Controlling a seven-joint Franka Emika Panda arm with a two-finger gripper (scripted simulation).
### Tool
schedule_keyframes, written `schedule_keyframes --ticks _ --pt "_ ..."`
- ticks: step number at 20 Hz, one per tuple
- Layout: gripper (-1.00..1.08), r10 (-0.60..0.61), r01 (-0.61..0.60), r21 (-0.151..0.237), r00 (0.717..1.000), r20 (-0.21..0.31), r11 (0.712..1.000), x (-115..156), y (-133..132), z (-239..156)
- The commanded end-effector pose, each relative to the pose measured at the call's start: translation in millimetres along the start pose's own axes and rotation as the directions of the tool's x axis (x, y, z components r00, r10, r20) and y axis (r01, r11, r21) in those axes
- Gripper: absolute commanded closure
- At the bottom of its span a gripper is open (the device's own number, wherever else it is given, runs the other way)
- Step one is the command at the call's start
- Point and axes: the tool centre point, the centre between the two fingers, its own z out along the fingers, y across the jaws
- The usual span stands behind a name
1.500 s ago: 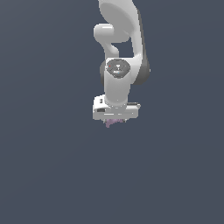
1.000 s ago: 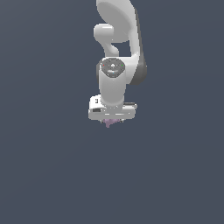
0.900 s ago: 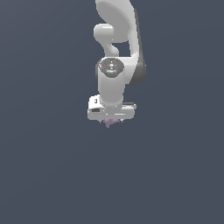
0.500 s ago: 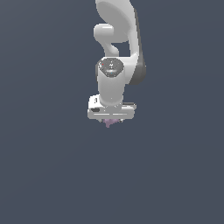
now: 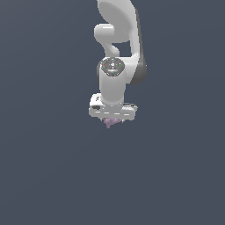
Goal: Pick up the object and move it to a goal position.
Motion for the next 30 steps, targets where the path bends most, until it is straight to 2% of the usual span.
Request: schedule_keyframes --ticks 1,8,15,22,30 --pt "-0.92 0.049 -0.049 0.0 0.999 -0.001 0.999 -4 -1 1" --pt "-0.92 0.224 -0.224 0.004 0.975 -0.006 0.975 -17 -2 7" --pt "-0.92 0.4 -0.4 0.009 0.916 -0.009 0.916 -31 -3 12" --pt "-0.92 0.564 -0.564 0.016 0.825 -0.01 0.825 -46 -4 17" --pt "-0.92 0.727 -0.726 0.026 0.687 -0.009 0.687 -63 -4 22"
